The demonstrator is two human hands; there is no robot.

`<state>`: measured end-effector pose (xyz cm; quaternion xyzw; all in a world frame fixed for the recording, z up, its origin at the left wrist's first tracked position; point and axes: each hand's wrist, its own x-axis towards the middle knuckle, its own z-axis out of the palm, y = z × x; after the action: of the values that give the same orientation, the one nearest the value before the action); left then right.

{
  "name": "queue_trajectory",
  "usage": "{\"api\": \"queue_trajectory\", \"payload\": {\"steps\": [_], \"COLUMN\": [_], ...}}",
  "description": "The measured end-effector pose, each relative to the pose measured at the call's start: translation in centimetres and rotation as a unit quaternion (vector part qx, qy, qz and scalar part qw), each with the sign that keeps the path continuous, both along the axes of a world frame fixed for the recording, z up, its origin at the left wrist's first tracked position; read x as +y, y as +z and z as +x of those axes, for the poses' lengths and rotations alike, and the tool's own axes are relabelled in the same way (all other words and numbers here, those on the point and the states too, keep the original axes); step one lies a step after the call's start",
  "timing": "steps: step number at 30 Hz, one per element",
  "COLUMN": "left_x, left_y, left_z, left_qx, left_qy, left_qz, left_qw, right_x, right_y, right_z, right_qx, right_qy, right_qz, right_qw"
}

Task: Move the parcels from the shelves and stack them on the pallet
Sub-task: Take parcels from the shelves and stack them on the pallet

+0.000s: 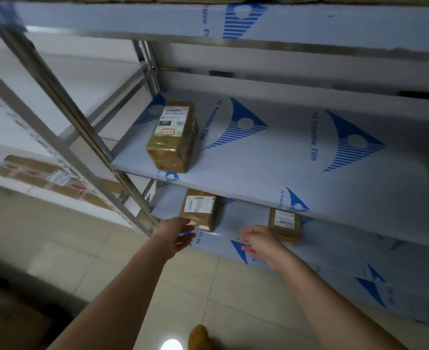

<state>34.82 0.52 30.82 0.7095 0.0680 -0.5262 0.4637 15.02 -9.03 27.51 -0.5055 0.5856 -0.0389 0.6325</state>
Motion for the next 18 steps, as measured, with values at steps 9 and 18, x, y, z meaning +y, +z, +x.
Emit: {"api": "queue_trajectory", "payload": {"steps": [9, 18], "left_x": [-0.1, -6.0], "left_y": [-7.0, -18.9], "left_z": [8.5, 12.8], "left_qx": [0.032, -0.005], "left_qy": [0.045, -0.005], "left_qz": [0.044, 0.020], "left_qw": [0.997, 1.000], "right_x": [-0.4, -4.4], "right_y": [-5.3, -17.1], "right_z": [8.8, 15.4], "right_qx": [0.046, 0.075], "right_qy": [0.015, -0.027], "right_qz": [0.048, 0.057], "right_qw": [0.998, 0.995]}}
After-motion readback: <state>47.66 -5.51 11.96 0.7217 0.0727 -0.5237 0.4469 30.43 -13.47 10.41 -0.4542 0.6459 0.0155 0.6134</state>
